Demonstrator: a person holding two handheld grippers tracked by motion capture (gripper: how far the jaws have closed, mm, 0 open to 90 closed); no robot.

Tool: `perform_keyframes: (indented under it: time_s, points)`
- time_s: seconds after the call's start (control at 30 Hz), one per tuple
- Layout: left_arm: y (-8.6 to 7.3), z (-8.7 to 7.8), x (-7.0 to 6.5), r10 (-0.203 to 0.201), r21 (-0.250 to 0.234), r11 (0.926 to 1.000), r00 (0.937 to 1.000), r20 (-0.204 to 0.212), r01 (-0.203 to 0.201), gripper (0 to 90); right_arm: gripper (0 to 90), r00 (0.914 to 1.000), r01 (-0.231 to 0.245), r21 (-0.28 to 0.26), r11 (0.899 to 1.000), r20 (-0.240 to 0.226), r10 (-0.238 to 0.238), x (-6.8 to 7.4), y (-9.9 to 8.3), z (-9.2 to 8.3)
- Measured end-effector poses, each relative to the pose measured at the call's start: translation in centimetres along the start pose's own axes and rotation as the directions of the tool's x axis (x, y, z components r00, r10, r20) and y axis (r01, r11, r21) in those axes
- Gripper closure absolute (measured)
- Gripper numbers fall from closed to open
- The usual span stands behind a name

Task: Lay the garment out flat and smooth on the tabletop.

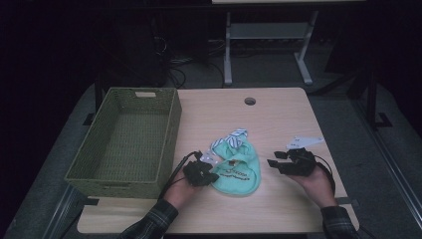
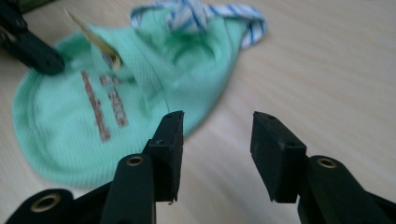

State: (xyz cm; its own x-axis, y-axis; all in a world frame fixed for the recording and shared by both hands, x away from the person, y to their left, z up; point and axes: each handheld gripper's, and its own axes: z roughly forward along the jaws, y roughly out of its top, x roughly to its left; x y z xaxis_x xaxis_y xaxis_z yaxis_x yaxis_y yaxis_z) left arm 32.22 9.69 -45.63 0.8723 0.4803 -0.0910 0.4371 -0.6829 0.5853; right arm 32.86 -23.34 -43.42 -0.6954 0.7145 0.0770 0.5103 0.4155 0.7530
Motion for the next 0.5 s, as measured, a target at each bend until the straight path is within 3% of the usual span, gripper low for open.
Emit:
perform_keyframes:
  time_s: [0.23, 0.5]
  points:
    - [0.0, 0.0, 0.1, 0.004, 0.001, 1.0, 1.0, 0.002, -0.004, 89.3, 63.6, 0.9973, 0.047, -0.025, 0.999, -0.056, -0.048, 0.3, 3.8, 1.9]
    - [0.0, 0.0, 0.1, -0.002, -0.003, 1.0, 1.0, 0.003, 0.002, 89.3, 68.5, 0.9928, 0.086, -0.018, 0.996, -0.082, -0.087, 0.6, 7.1, 4.1]
